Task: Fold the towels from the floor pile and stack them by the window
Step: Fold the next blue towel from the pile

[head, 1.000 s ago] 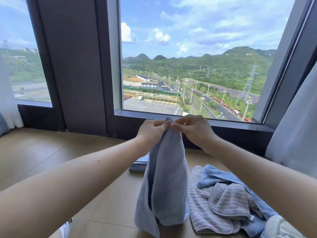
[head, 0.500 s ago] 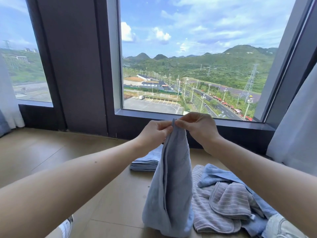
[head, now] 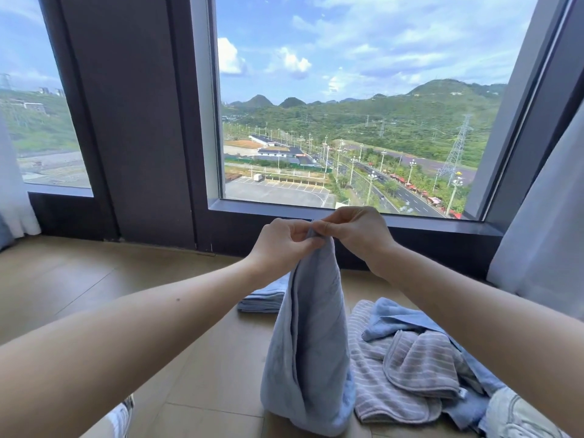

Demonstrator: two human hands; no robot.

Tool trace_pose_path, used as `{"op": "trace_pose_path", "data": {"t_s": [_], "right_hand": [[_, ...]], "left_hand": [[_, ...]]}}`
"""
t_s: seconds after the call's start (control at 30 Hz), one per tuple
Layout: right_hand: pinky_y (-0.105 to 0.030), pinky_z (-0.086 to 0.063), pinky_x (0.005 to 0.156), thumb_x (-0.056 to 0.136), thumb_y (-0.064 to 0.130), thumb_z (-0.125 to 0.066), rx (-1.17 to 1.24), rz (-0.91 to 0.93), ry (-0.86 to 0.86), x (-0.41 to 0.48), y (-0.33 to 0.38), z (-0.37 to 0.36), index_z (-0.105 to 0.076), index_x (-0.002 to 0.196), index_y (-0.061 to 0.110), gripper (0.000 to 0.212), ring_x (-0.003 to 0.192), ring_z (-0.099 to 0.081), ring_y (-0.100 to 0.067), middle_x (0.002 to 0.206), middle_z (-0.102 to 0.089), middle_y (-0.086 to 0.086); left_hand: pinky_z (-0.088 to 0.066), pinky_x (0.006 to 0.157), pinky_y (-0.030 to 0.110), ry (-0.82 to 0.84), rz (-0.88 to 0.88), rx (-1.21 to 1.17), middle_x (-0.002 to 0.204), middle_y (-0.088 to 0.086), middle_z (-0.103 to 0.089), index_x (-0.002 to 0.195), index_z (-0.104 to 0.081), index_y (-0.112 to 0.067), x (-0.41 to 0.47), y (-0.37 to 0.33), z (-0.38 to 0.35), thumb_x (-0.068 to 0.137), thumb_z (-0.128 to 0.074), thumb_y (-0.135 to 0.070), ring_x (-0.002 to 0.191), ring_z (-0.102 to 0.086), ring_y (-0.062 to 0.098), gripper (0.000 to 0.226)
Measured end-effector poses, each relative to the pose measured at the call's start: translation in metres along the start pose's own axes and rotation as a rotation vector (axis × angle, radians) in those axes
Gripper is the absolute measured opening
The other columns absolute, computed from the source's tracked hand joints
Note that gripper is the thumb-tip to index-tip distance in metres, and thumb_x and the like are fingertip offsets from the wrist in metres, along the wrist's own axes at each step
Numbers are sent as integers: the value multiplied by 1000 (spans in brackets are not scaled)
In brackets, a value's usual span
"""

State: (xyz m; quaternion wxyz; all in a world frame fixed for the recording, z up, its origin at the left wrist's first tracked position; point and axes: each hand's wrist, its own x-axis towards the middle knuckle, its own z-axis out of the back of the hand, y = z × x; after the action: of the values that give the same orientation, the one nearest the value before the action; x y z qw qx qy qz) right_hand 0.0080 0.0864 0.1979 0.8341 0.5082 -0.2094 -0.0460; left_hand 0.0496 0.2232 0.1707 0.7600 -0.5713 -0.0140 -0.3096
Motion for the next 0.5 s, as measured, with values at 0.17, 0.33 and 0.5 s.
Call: {"op": "trace_pose_path", "data": {"t_s": [0.17,0.33,0.5], "right_hand": [[-17,-39,63,78,35,-72,-126,41,33,2,-4,1,-67,84,22,15,71,-52,0,80,-61,10],[-14,-34,59,85,32,-66,-269,103,77,1,-2,2,-65,90,16,17,65,-45,3,72,-54,13],[-27,-37,69,94,35,-50,-517,161,97,-1,-2,-3,-59,102,11,27,81,-50,-15,86,-54,2]], "left_hand": [[-49,97,29,-10,38,19,97,-5,-73,101,-72,-22,2,1,0,91,-59,-19,100,-64,7,17],[-47,100,35,13,51,19,99,0,-73,96,-73,-21,4,6,-1,91,-59,-16,102,-65,12,15],[-48,97,31,37,50,74,100,-1,-72,95,-70,-25,4,4,0,87,-62,-14,102,-64,12,16]]}}
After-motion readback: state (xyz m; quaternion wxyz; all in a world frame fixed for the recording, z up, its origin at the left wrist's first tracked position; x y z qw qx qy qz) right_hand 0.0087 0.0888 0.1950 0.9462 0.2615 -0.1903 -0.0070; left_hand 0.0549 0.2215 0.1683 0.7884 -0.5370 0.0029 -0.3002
